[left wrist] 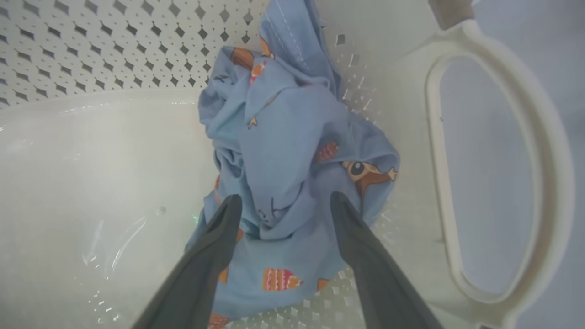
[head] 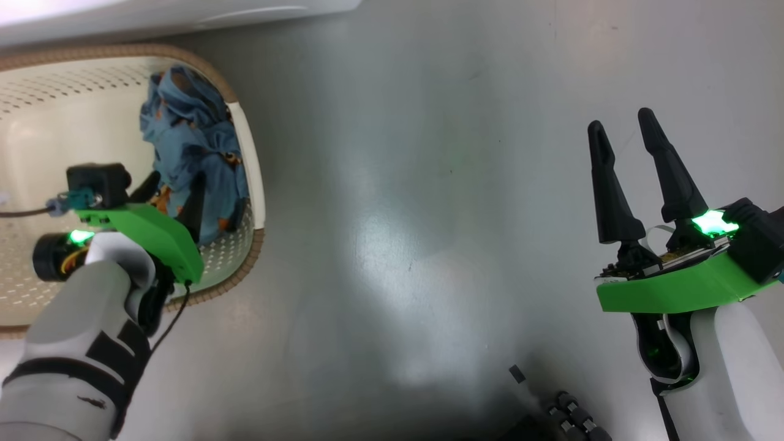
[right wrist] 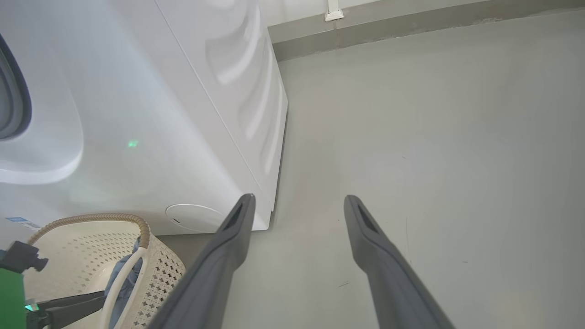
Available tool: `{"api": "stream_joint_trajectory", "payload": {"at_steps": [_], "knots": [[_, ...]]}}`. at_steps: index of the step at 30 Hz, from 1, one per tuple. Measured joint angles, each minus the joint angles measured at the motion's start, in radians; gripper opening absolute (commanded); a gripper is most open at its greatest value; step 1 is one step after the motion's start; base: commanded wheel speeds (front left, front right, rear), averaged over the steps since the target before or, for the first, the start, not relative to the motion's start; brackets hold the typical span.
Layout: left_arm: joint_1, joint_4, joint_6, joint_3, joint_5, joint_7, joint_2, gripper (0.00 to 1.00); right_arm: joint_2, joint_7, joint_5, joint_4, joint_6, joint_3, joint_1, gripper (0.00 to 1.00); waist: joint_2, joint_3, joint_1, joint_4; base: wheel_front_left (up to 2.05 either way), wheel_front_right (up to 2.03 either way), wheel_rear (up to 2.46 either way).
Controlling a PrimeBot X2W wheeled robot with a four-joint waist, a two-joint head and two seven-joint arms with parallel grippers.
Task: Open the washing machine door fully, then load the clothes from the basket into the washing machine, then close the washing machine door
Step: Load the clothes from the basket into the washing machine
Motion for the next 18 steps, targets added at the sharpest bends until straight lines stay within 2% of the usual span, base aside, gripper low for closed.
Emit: {"api": "stream_joint_trajectory", "payload": {"at_steps": [13,14,15,16,17,18], "knots": [[-0.08,0.006,0.0,-0.123,-0.135,0.046,0.056,1.0,0.008,0.0,-0.011,-0.015,0.0,0.026,-0.022,1.0,0.0,0.058,0.0,-0.031,0.0,0.0,0.0],[-0.081,0.003,0.0,-0.132,-0.147,0.057,0.06,0.83,0.008,0.0,-0.011,-0.015,0.0,0.027,-0.022,1.0,0.0,0.06,0.0,-0.033,0.0,0.0,0.0],[-0.081,0.001,0.0,-0.142,-0.16,0.061,0.064,0.4,0.008,0.0,-0.011,-0.015,0.0,0.028,-0.023,1.0,0.0,0.062,0.0,-0.036,0.0,0.0,0.0],[-0.082,0.0,0.0,-0.151,-0.169,0.06,0.067,0.09,0.009,0.0,-0.011,-0.015,0.0,0.028,-0.023,1.0,0.0,0.062,0.0,-0.037,0.0,0.0,0.0],[-0.083,-0.002,0.0,-0.159,-0.179,0.06,0.07,0.0,0.009,0.0,-0.011,-0.015,0.0,0.028,-0.024,1.0,0.0,0.063,0.0,-0.039,0.0,0.0,0.0],[-0.083,-0.002,0.0,-0.166,-0.189,0.06,0.071,0.0,0.009,0.0,-0.011,-0.014,0.0,0.028,-0.024,1.0,0.0,0.062,0.0,-0.04,0.0,0.0,0.0]]}}
